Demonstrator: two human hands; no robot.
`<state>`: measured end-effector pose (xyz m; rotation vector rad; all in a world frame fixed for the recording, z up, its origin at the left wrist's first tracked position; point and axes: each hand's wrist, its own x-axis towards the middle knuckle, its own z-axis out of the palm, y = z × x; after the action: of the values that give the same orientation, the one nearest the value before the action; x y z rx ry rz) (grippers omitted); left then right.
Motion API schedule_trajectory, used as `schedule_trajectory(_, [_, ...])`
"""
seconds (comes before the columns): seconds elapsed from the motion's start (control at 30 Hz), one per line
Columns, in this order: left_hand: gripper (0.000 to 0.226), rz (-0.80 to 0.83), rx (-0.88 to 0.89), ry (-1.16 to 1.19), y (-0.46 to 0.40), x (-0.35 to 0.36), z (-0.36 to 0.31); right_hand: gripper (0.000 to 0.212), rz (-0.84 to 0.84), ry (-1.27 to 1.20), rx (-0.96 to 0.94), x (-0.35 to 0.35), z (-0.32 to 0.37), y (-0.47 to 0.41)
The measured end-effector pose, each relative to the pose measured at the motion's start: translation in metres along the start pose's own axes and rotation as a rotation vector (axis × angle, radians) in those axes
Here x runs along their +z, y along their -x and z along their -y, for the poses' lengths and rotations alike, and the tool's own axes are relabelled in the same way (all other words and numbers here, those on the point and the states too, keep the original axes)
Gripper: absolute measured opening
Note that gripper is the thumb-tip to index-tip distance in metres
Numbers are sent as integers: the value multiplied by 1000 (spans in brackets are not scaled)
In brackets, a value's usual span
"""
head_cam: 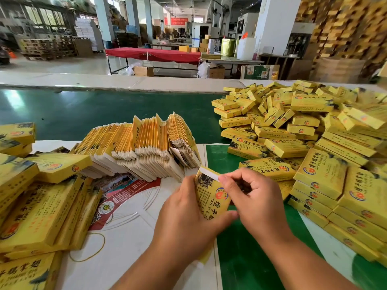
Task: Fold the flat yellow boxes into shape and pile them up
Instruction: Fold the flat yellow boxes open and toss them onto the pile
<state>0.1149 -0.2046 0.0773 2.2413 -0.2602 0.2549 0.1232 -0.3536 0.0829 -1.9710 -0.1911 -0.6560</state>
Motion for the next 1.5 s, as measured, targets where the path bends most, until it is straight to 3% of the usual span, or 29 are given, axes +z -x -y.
schedule_trajectory(0.13, [63,-41,59,-60,-2,0,5,21,41,-16,-15,4,1,1])
schedule_trajectory(0.37, [65,-81,190,-106,-2,-1,5,24,37,-218,151,0,-2,-1])
schedule_trajectory(0.5, [75,-94,220,-176,-1,-2,5,23,41,-209,173,0,-7,-2])
schedule_trajectory(0.67, [71,-112,239,-218,-1,-2,1,17,49,-194,177,-4,-8,-5])
schedule_trajectory(0.97, [86,-73,198,-236,0,0,6,23,196,-120,-24,-5,4,2])
schedule_trajectory(1.23, [90,-64,156,-203,0,3,13,36,232,180,-245,-2,7,6])
schedule_trajectory(1.5, [87,-118,132,-163,-3,1,16,42,297,116,-190,0,7,5])
